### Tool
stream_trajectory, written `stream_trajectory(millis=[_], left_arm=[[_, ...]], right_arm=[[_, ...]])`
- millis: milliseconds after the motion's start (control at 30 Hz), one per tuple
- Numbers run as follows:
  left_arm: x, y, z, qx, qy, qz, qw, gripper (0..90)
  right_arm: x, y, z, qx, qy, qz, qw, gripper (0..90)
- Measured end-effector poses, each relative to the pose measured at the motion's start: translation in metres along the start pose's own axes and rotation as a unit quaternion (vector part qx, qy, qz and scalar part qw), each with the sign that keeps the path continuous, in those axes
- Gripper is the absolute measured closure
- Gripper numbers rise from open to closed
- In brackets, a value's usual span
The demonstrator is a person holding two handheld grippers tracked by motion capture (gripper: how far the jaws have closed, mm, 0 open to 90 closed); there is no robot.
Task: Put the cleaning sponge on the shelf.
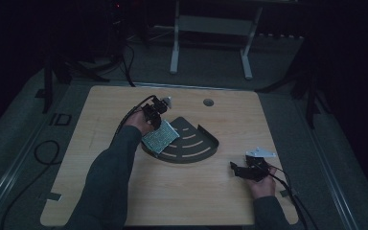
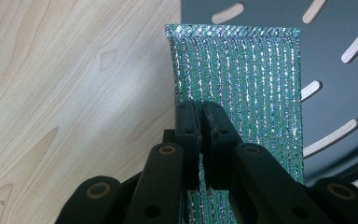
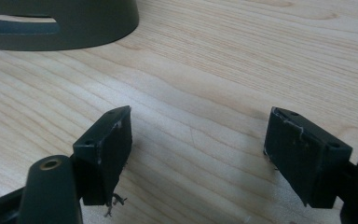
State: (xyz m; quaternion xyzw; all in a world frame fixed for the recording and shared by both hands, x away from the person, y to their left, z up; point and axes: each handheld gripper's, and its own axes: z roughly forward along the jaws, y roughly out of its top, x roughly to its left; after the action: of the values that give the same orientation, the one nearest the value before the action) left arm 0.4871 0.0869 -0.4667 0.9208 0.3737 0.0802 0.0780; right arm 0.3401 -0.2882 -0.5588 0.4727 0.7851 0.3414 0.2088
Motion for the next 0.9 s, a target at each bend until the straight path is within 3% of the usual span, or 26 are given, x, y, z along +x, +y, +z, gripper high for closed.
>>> stream_trajectory(millis=[367, 700, 900], left_arm=[[0.001, 0.000, 0.000, -0.004, -0.002, -0.002, 1.0000, 85.7], [0.011, -0.008, -0.015, -0.042, -0.018, -0.025, 0.9986, 80.6], [0.019, -0.017, -0.028, -0.062, -0.009, -0.041, 0.9972, 77.6]], right_arm=[[0.000, 0.000, 0.000, 0.000, 0.000, 0.000, 1.0000, 22.6], [0.000, 0.000, 0.000, 0.000, 0.000, 0.000, 1.0000, 22.6], [0.000, 0.000, 0.000, 0.000, 0.000, 0.000, 1.0000, 22.6]])
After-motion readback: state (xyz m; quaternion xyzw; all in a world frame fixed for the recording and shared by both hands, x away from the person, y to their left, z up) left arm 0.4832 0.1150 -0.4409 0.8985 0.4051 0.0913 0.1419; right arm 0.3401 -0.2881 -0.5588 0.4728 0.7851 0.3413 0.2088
